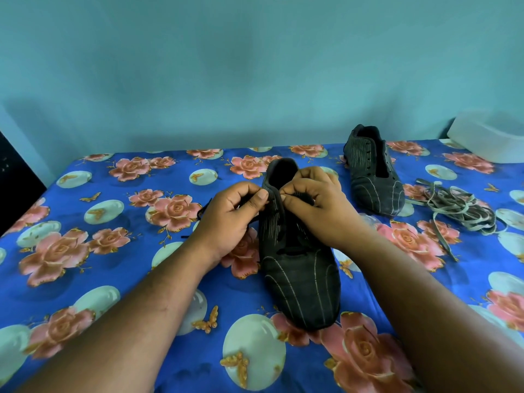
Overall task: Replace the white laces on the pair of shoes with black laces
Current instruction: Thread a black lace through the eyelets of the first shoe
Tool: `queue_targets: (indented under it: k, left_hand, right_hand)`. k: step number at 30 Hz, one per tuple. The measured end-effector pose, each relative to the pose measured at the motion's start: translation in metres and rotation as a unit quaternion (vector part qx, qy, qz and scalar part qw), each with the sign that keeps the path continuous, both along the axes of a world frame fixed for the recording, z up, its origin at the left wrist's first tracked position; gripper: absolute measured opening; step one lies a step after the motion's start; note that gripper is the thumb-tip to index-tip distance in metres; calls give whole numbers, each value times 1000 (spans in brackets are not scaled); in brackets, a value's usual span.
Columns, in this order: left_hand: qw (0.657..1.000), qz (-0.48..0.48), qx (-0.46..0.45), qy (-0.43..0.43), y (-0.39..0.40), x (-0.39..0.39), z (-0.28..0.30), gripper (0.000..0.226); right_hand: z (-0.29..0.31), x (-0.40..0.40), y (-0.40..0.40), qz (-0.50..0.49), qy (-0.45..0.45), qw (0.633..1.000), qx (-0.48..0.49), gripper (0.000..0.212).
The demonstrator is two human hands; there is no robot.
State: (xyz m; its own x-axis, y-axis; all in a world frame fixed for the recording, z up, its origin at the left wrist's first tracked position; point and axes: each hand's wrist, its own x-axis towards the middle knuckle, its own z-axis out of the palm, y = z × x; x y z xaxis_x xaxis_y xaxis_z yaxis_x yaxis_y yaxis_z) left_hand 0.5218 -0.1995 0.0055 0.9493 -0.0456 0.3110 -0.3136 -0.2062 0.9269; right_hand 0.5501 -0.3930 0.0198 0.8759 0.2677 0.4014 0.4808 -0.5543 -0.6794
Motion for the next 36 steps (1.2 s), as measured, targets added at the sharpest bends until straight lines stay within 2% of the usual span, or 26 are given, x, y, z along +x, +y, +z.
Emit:
queue_targets:
  k: [5,7,9,11,13,15,20,26,31,34,36]
  left_hand:
    - [1000,12,26,-3,1,1,-1,22]
    - [999,9,44,-11,2,1,-2,18]
    - [995,16,82,-54,3,0,-1,14]
    - [988,30,105,-105,3,0,0,12]
    - [987,38,104,-115,3,0,1,6]
    - [992,39,89,-74,1,-1,1,3]
    - [998,41,8,43,-7,0,5,13]
    - [993,37,-45,99,-9,-3,6,18]
    - [995,61,13,83,13,3,7,18]
    - [978,139,153,44,30,12,3,24]
    - [965,174,195,30,42,18,-1,26]
  right_hand:
    - [-2,-3,3,-25,-44,998,-39,7]
    - [-2,-3,2,-25,-53,997,-48,14]
    - [-3,-3,0,-22,-53,997,-54,21]
    - [-4,-3,-1,-18,-52,997,-52,19]
    - [-4,-3,-1,-16,-54,997,-48,14]
    - [-4,-3,0,-18,-50,997,-49,12]
    - [-3,-4,0,-22,-51,997,-54,12]
    - [-2,-3,-2,-8,-30,999,-42,10]
    - [0,-1,-9,20,-7,1000,3,28]
    - [1,2,-12,32,-8,999,33,28]
    - [2,3,-14,42,-7,997,63,27]
